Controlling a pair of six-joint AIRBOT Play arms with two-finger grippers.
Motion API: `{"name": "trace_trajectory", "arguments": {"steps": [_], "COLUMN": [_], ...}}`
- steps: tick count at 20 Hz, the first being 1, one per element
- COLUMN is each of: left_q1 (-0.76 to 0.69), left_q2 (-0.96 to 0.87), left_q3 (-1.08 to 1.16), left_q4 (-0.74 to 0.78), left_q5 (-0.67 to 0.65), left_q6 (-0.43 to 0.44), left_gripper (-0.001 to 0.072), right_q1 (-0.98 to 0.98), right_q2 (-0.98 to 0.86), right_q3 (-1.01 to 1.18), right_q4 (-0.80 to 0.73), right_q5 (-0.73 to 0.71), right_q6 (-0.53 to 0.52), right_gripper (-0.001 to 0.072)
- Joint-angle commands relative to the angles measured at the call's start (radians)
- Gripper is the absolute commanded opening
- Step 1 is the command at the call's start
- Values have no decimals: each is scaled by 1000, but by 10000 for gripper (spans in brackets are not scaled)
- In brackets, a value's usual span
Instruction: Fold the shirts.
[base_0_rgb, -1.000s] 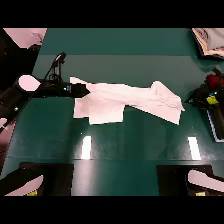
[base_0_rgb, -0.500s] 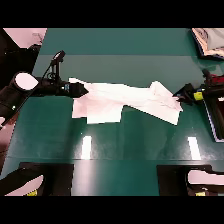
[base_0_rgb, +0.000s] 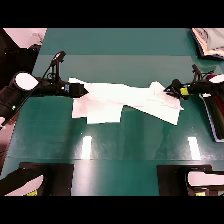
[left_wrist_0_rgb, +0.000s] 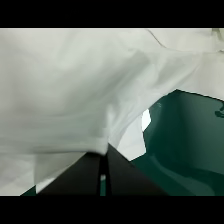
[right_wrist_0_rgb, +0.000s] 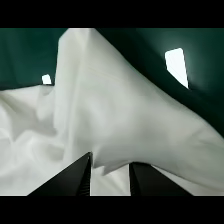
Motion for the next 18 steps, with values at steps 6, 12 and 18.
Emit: {"name": "trace_trajectory", "arguments": {"steps": [6,12,18], "left_q1": [1,197,270], "left_q2": [3,103,138], "left_q3": [1,251,653], "left_q4": [1,6,6], "left_q5": [0,-79,-224], "left_q6": [0,0,14], "left_gripper": [28,28,28], "right_q1": [71,-122,-356], "right_q2": [12,306,529], "right_q3": [1,97,312], "right_q4": [21,12,13], "right_q5": [-194,-81,121], "right_q6": [3,-53,-55], "right_gripper": [15,15,15]}}
